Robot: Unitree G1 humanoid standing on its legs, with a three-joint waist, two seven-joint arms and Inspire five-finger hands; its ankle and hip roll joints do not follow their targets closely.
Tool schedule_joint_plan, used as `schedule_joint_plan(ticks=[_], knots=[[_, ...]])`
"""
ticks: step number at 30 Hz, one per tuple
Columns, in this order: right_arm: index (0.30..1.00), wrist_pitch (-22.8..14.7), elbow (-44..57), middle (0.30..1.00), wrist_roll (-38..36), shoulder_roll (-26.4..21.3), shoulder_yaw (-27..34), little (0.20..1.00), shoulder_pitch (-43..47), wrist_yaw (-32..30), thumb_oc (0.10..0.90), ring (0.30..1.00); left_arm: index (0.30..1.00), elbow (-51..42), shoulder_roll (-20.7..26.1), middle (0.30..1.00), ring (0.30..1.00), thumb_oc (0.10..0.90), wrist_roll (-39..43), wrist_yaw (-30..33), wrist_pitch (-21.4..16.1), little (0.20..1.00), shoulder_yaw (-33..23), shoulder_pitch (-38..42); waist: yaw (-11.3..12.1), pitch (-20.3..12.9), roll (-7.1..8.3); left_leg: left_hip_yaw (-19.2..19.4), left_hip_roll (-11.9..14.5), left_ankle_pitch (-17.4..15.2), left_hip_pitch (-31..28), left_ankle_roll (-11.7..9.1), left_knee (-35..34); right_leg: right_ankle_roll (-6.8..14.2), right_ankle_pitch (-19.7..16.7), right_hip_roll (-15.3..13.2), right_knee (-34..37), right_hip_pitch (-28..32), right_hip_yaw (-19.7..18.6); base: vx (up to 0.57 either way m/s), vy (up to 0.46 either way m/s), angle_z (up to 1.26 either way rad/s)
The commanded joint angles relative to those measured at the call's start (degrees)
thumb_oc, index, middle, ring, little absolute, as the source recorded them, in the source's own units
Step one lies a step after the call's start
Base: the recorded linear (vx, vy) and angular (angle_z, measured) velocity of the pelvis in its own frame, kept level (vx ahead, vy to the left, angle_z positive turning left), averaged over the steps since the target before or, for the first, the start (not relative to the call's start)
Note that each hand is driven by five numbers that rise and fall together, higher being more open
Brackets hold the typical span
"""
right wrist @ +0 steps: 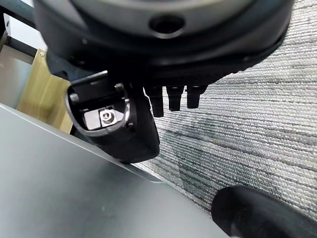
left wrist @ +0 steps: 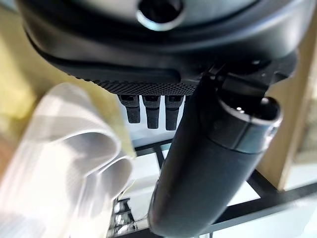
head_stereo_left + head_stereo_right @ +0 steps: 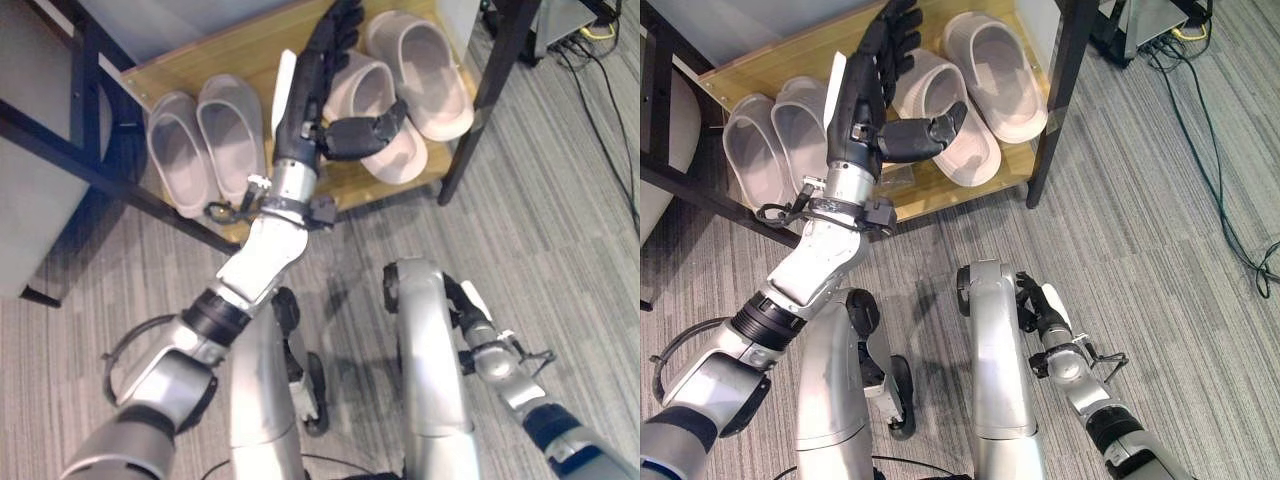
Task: Arrange the slippers neatly on the shoe rack.
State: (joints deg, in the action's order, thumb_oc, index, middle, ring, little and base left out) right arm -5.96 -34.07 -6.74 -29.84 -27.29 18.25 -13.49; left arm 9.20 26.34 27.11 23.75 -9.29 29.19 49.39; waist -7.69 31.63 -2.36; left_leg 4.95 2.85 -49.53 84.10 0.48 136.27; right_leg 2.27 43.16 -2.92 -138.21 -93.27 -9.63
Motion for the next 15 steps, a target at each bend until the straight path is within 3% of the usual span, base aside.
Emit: schedule_joint_plan(ticks=[1, 5, 15], knots=[[0.9, -3.5, 10.4, 0.9, 4.8, 5.5, -5.2, 0.9, -1.4, 4.0, 0.8, 0.9, 0.9, -8.9, 2.0, 0.9, 0.9, 0.8, 4.2, -4.3, -6.3, 0.9, -1.7, 5.3, 2.8, -1.8, -3.0, -6.2, -1.5, 3.4, 5.8, -1.5, -2.9, -0.4, 0.5, -3.1, -1.0, 3.3, -2.8, 0.0, 0.0, 0.0], [0.9, -3.3, 10.1, 0.9, 5.0, 5.4, -5.1, 0.9, -1.3, 4.7, 0.8, 0.9, 0.9, -11.0, 2.6, 0.9, 0.9, 0.8, 5.5, -7.8, -5.1, 0.9, 0.6, 3.6, 2.9, -1.8, -3.08, -6.2, -1.5, 3.3, 5.8, -1.5, -2.8, -0.4, 0.5, -3.2, -1.0, 3.3, -3.1, 0.0, 0.0, 0.0], [0.9, -3.6, 8.9, 0.9, 4.4, 5.1, -5.2, 0.9, -0.8, 5.0, 0.8, 0.9, 0.9, -6.6, -1.2, 0.9, 0.9, 0.8, 1.9, -7.4, -3.5, 0.9, 2.0, 3.7, 2.8, -1.8, -2.71, -6.1, -1.5, 3.2, 5.8, -1.6, -2.7, -0.5, 0.3, -3.3, -1.0, 3.3, -3.3, 0.0, 0.0, 0.0]])
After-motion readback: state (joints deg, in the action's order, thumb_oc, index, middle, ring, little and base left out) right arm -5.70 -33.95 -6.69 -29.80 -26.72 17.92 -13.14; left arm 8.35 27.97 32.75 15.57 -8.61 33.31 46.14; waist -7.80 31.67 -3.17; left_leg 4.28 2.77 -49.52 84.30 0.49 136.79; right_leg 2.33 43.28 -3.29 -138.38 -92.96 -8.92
